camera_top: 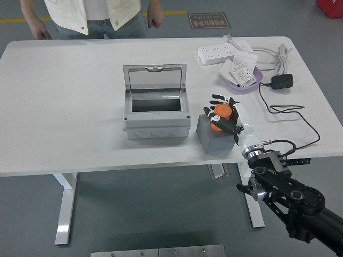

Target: Fetch the battery,place it into the box,close the lid of the box

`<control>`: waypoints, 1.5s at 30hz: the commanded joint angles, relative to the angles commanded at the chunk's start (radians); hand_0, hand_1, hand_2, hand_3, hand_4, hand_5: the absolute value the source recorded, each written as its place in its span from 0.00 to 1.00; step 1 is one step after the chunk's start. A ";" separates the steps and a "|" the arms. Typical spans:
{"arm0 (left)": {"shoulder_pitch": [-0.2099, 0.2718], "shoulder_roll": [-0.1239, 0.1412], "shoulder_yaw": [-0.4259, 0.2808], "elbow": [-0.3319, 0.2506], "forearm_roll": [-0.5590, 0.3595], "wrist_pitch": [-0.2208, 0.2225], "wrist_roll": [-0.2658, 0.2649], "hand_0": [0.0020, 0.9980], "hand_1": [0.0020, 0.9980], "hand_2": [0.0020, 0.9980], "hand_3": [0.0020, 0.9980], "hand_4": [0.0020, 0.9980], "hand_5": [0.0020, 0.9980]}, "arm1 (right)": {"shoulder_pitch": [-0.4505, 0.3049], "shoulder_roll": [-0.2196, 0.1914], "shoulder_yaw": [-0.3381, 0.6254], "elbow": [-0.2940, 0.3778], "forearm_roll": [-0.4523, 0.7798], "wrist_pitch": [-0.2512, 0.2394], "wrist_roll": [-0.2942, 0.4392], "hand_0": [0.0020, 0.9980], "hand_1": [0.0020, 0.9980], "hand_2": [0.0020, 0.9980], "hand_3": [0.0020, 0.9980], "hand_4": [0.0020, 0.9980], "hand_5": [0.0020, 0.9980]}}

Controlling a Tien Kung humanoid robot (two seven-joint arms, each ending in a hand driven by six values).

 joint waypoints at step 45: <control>-0.002 0.008 0.001 0.000 -0.002 0.012 -0.014 0.63 0.78 0.66 0.70 0.66 0.18 | 0.025 -0.020 0.022 0.045 -0.029 -0.030 -0.033 0.67 0.56 0.50 0.30 0.07 0.00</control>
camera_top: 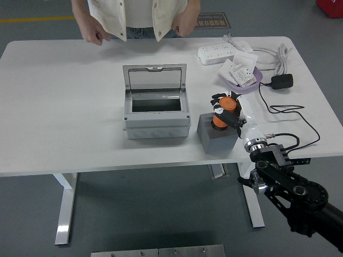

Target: Fetch the battery,place it into the box,close the lid of the box

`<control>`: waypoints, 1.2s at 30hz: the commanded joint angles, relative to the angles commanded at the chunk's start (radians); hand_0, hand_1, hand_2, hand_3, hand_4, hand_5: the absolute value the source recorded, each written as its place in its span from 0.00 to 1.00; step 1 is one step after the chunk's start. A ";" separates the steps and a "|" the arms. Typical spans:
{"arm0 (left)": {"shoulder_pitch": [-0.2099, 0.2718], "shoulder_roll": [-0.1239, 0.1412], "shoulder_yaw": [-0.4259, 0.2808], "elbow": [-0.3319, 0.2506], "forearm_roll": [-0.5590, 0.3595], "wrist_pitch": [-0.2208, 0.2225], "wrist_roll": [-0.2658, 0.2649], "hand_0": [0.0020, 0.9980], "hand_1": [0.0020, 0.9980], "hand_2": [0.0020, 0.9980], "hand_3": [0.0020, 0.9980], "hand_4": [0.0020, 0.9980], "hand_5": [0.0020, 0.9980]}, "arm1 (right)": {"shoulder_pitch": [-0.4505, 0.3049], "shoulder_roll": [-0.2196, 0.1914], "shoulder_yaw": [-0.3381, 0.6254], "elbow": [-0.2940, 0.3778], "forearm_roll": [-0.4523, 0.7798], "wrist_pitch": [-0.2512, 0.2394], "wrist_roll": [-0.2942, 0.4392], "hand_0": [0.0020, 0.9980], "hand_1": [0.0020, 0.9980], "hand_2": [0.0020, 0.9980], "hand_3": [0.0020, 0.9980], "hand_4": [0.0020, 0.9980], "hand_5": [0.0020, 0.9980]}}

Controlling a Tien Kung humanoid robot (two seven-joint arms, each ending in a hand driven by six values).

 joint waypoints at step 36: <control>0.003 0.004 -0.009 0.000 0.006 0.007 0.003 0.63 0.78 0.68 0.71 0.70 0.23 | 0.096 -0.012 -0.096 0.230 -0.204 -0.016 -0.132 0.21 0.38 0.39 0.26 0.00 0.00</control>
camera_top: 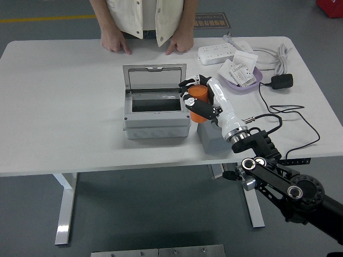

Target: Fetch the battery,place it into the box,close the lid of the box

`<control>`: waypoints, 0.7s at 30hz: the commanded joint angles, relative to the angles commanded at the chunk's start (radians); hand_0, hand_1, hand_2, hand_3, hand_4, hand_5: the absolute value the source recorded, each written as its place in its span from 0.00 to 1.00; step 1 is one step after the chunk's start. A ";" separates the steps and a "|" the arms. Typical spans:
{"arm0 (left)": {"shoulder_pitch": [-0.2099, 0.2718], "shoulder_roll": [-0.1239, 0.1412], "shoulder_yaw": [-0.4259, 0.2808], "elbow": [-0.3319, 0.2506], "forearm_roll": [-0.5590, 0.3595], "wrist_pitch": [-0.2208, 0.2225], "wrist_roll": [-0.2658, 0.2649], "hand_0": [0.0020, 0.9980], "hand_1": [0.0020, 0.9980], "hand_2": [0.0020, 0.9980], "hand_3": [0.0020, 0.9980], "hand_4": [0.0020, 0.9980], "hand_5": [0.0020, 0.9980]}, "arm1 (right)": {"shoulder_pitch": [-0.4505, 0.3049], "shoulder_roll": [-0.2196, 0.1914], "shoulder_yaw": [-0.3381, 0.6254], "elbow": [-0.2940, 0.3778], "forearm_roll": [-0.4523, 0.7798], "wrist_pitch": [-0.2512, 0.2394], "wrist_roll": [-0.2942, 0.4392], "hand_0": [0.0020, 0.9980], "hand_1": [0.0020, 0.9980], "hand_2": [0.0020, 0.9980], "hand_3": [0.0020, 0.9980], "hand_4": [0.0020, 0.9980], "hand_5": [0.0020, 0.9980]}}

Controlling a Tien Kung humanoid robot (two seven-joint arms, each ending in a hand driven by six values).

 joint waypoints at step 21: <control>0.001 0.006 -0.031 0.000 0.031 0.003 0.016 0.63 0.78 0.69 0.71 0.70 0.24 | 0.326 0.006 -0.232 -0.171 -0.592 0.080 -0.338 0.11 0.19 0.29 0.23 0.00 0.00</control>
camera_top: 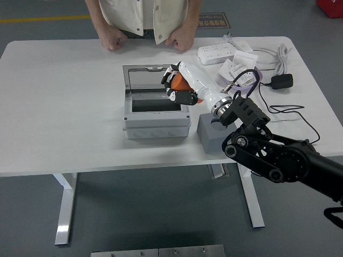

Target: Fetch the battery,place it into the box,close the lid of the box

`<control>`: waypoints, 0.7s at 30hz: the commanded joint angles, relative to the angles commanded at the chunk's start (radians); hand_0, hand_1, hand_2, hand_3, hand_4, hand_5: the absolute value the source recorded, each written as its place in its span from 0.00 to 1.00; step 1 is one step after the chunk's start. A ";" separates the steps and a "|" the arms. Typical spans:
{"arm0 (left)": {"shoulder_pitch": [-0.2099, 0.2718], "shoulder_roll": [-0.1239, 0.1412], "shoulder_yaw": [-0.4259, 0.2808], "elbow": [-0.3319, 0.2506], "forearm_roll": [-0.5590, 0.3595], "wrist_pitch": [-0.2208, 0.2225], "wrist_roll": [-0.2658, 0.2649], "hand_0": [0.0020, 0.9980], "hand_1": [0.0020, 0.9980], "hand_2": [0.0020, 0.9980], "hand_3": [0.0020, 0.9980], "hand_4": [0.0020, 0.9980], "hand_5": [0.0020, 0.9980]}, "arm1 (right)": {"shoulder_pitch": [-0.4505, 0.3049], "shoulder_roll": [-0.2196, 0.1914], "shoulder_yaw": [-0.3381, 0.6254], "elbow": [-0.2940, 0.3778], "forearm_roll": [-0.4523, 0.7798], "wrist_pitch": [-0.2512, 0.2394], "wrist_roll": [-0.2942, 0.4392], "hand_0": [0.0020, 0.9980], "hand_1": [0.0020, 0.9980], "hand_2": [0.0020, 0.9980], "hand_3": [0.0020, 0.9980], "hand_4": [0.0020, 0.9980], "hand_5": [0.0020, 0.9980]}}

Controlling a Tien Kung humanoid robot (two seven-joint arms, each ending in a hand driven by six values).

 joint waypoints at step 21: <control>-0.009 0.009 0.006 0.000 0.001 -0.001 0.010 0.63 0.78 0.70 0.71 0.70 0.24 | 0.149 0.190 -0.247 -0.260 0.111 -0.099 0.081 0.13 0.20 0.27 0.22 0.00 0.00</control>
